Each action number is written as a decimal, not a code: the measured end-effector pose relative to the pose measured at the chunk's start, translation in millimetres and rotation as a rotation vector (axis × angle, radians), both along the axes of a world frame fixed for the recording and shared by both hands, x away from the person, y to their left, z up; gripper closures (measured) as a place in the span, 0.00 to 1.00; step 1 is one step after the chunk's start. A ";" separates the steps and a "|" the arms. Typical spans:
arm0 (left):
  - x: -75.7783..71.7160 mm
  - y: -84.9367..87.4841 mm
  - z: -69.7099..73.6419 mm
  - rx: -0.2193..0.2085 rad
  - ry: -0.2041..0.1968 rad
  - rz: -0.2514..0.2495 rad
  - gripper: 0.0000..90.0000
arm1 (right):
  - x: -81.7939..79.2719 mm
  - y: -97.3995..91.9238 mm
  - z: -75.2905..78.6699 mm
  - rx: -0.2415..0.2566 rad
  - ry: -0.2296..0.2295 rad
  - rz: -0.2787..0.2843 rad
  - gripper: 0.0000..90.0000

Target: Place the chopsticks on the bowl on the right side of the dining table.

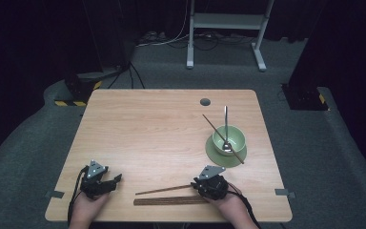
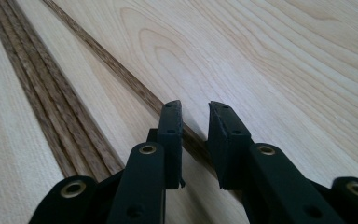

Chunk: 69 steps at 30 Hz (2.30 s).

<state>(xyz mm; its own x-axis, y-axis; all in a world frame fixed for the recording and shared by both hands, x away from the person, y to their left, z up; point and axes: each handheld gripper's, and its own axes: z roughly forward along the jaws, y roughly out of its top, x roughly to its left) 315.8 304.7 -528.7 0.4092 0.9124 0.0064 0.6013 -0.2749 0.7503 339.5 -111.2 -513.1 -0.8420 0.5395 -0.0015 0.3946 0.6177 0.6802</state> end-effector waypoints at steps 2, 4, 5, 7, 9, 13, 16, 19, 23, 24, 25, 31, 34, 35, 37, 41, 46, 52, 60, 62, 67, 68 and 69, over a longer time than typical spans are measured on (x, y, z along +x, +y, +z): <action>-0.1 -0.1 0.0 0.000 -0.001 0.001 0.36 | 1.7 -2.8 -0.1 -0.001 -0.001 -0.006 0.84; 0.0 0.0 -0.1 0.000 -0.001 0.001 0.36 | 3.4 -5.9 -0.1 -0.002 0.000 -0.010 0.84; 0.0 0.1 0.0 -0.001 0.002 0.001 0.36 | 4.2 -6.9 -0.4 0.000 -0.001 -0.012 0.85; 0.0 0.0 0.0 -0.002 0.002 0.002 0.36 | 6.2 -9.2 -1.5 0.004 0.000 -0.022 0.87; 0.0 0.1 0.0 -0.002 0.002 0.000 0.36 | 7.5 -10.6 -2.0 0.004 -0.001 -0.033 0.89; 0.0 0.0 0.0 -0.002 0.002 0.001 0.36 | 9.4 -12.9 -2.3 0.011 0.004 -0.045 0.91; 0.2 0.2 0.0 -0.006 0.003 -0.001 0.36 | 10.1 -14.0 -2.6 0.018 0.009 -0.043 0.91; 1.8 0.9 0.1 -0.002 0.001 -0.008 0.37 | 12.9 -13.6 -2.8 0.023 0.013 -0.045 0.91; 1.3 0.2 0.0 -0.003 -0.002 -0.006 0.37 | 15.8 -13.9 -4.9 0.043 0.018 -0.047 0.91; 1.4 0.3 -0.1 -0.004 -0.002 -0.006 0.37 | 15.8 -14.1 -4.9 0.046 0.024 -0.053 0.91; 1.7 0.8 0.0 -0.004 0.001 -0.009 0.37 | 15.4 -14.0 -4.8 0.046 0.025 -0.057 0.91; 1.4 0.5 0.0 -0.002 0.000 -0.005 0.37 | 11.1 -14.8 -5.4 0.037 0.002 -0.057 0.90; 1.5 0.6 0.0 -0.003 0.001 -0.004 0.37 | 9.3 -14.7 -6.2 0.036 -0.014 -0.053 0.88; 1.4 0.5 0.0 -0.003 0.001 -0.003 0.37 | 8.5 -14.6 -6.4 0.034 -0.020 -0.048 0.88; 1.5 0.7 0.0 -0.002 0.001 -0.003 0.36 | 8.9 -14.9 -6.5 0.033 -0.023 -0.040 0.88; 1.3 0.5 0.0 0.000 0.000 0.002 0.36 | 7.9 -15.7 -8.2 0.036 -0.045 -0.023 0.88; 1.3 0.7 0.0 0.001 -0.001 0.007 0.36 | 8.6 -15.2 -7.9 0.028 -0.055 -0.019 0.91; 1.2 0.6 0.0 -0.001 -0.002 0.010 0.36 | 9.4 -13.8 -6.5 0.015 -0.048 -0.024 0.94; 0.1 -0.9 0.0 0.015 -0.012 0.019 0.35 | 8.7 -11.9 -0.5 0.020 -0.051 -0.013 0.94; -0.7 -2.1 0.1 0.026 -0.018 0.022 0.34 | 7.1 -11.6 2.9 0.032 -0.054 -0.012 0.94; 1.7 1.0 -0.2 -0.002 0.005 0.021 0.33 | 4.8 -9.9 10.4 0.046 -0.060 -0.013 0.94; 1.5 0.7 -0.2 -0.002 0.005 0.018 0.32 | 4.8 -9.6 11.5 0.055 -0.061 -0.015 0.94; 1.4 0.4 -0.3 -0.001 0.003 0.014 0.32 | 4.3 -9.6 12.7 0.058 -0.062 -0.018 0.94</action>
<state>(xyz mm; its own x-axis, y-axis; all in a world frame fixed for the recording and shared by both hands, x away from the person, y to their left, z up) 317.2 305.1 -529.0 0.3960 0.9183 0.0039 0.6076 -0.2652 0.7487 343.9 -120.8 -500.4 -0.8312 0.5556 -0.0220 0.3613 0.5696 0.7382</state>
